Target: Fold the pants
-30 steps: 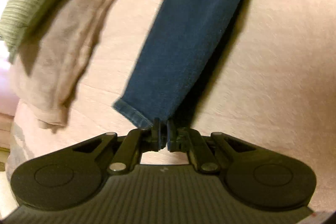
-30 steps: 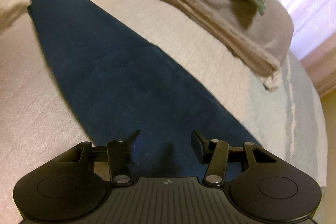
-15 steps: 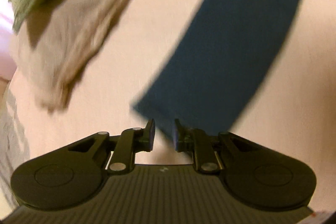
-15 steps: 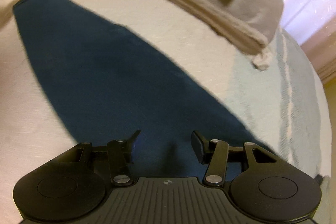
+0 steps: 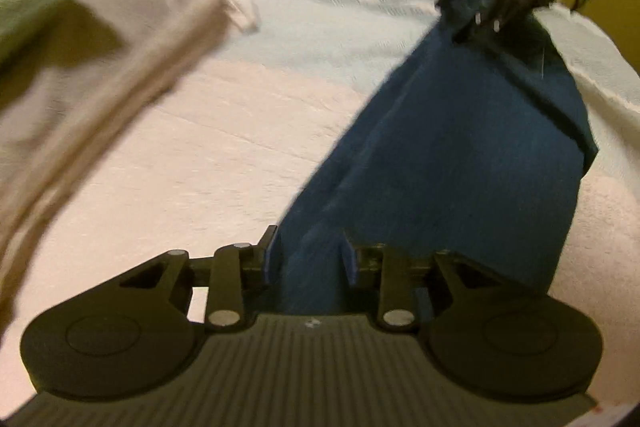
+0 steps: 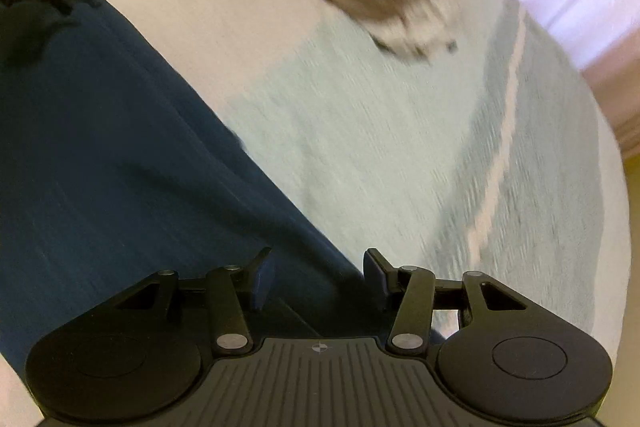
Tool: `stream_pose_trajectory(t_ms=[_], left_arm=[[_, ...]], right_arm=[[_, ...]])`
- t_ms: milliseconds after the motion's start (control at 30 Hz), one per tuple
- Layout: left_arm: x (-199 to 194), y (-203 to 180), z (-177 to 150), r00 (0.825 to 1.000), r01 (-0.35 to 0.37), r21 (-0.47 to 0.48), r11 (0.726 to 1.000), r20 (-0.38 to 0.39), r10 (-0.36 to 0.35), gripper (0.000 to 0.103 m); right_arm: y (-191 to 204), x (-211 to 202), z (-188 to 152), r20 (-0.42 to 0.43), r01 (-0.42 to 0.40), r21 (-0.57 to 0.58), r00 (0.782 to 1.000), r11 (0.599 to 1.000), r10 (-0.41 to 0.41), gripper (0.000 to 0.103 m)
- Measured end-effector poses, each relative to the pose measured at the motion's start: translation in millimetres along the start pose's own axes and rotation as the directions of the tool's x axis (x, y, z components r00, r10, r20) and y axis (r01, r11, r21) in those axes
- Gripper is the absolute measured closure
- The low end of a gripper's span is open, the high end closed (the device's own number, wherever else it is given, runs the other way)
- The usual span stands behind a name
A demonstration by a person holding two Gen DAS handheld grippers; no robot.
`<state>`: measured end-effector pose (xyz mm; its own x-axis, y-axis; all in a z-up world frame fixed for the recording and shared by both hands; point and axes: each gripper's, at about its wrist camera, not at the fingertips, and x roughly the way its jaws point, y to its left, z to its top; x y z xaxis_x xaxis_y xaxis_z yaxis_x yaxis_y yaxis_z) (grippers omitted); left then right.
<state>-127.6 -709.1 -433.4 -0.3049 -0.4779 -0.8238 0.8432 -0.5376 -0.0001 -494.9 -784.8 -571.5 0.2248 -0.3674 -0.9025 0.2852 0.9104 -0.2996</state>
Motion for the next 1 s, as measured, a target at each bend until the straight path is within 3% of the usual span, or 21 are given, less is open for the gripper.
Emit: stream_pose_trajectory(t_ms=[133, 200, 233, 300, 500, 600, 633, 667, 700, 767, 900, 1000], left_arm=[[27, 2, 1, 0.995, 0.038, -0.011, 0.999, -0.094, -0.039, 0.076], [29, -1, -2, 0.989, 0.049, -0.008, 0.999, -0.138, -0.05, 0.087], [27, -2, -2, 0.987, 0.044, -0.004, 0.999, -0.154, -0.044, 0.096], [20, 1, 1, 0.988, 0.039, -0.017, 0.999, -0.151, -0.041, 0.101], [2, 19, 16, 0.997, -0.031, -0.059, 0.998, -0.072, 0.027, 0.101], [29, 31, 14, 0.992, -0.014, -0.129, 0.992, -0.129, -0.002, 0.098], [38, 33, 11, 0.988, -0.015, -0.142, 0.99, -0.153, -0.007, 0.093], [41, 34, 9, 0.988, -0.023, -0.138, 0.99, -0.157, 0.001, 0.084], [41, 35, 8, 0.987, -0.039, -0.128, 0.991, -0.161, 0.018, 0.079], [35, 38, 4, 0.985, -0.063, -0.127, 0.99, -0.167, 0.041, 0.071], [9, 44, -8, 0.973, -0.124, -0.079, 0.989, -0.206, 0.106, 0.069], [-15, 34, -12, 0.966, -0.174, -0.051, 0.983, -0.2, 0.161, 0.076]], right_arm=[[-30, 3, -18, 0.019, -0.074, 0.054, 0.997, 0.996, 0.073, 0.057], [-36, 6, -23, 0.01, -0.135, 0.077, 0.991, 0.988, 0.135, 0.063], [-36, 5, -25, 0.001, -0.149, 0.072, 0.989, 0.986, 0.149, 0.068], [-34, 5, -30, -0.026, -0.139, 0.048, 0.99, 0.989, 0.14, 0.103], [-60, -13, -38, 0.107, -0.124, 0.178, 0.989, 0.976, 0.106, 0.103], [-51, 4, -40, 0.107, -0.077, 0.199, 0.993, 0.977, 0.057, 0.103], [-47, 8, -43, 0.104, -0.064, 0.21, 0.994, 0.976, 0.043, 0.103], [-43, 9, -46, 0.097, -0.03, 0.229, 0.995, 0.973, 0.008, 0.094], [-41, 7, -49, 0.087, 0.017, 0.247, 0.995, 0.969, -0.039, 0.075], [-40, -2, -55, 0.052, 0.102, 0.292, 0.991, 0.951, -0.122, 0.059], [-30, -34, -73, 0.003, 0.168, 0.378, 0.983, 0.911, -0.182, 0.058], [-5, -69, -93, 0.055, 0.106, 0.515, 0.986, 0.851, -0.156, 0.058]])
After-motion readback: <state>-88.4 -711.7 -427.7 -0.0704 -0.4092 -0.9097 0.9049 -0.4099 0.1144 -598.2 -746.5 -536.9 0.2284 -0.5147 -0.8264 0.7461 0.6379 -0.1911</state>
